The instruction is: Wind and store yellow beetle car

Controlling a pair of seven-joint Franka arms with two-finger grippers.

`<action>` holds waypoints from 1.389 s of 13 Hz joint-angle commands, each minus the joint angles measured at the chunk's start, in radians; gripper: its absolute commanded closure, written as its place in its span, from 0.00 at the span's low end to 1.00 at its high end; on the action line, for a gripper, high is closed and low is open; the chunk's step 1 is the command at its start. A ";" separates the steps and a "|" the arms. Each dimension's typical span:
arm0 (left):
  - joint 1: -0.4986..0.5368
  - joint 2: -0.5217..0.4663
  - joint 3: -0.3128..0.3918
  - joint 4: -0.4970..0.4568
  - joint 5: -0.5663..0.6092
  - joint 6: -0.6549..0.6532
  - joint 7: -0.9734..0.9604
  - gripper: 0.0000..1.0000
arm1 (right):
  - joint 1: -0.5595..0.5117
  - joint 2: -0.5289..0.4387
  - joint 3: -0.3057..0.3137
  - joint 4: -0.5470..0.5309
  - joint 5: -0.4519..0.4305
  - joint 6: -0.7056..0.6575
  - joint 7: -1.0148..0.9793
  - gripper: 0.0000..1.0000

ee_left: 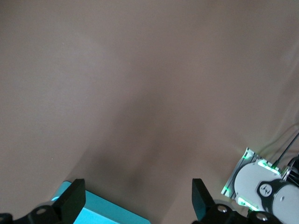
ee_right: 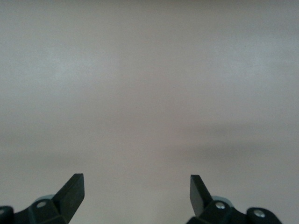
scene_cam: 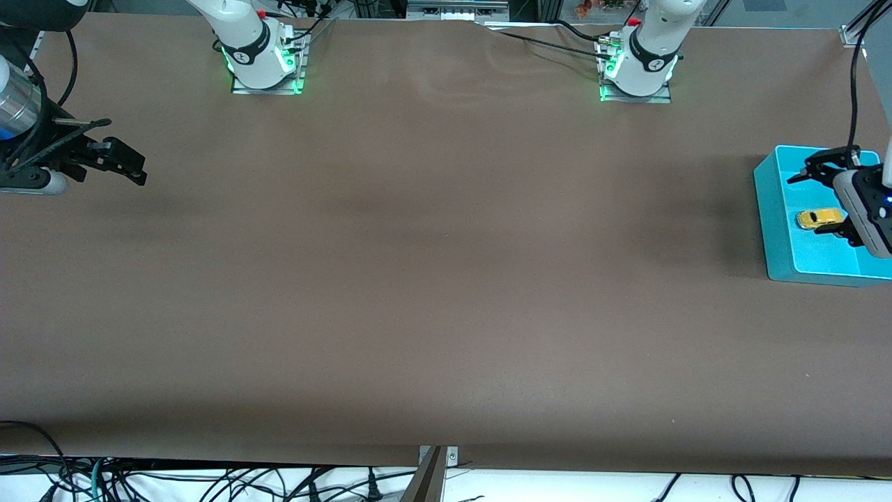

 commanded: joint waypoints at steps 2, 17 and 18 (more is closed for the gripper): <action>-0.155 -0.126 0.163 0.000 -0.113 -0.021 -0.133 0.00 | 0.002 -0.024 0.000 -0.020 0.013 -0.002 -0.001 0.00; -0.915 -0.500 0.935 -0.375 -0.289 0.268 -0.761 0.00 | 0.002 -0.024 -0.001 -0.018 0.013 -0.002 -0.001 0.00; -0.924 -0.528 0.972 -0.417 -0.299 0.278 -0.759 0.00 | 0.002 -0.024 -0.001 -0.018 0.014 -0.002 -0.001 0.00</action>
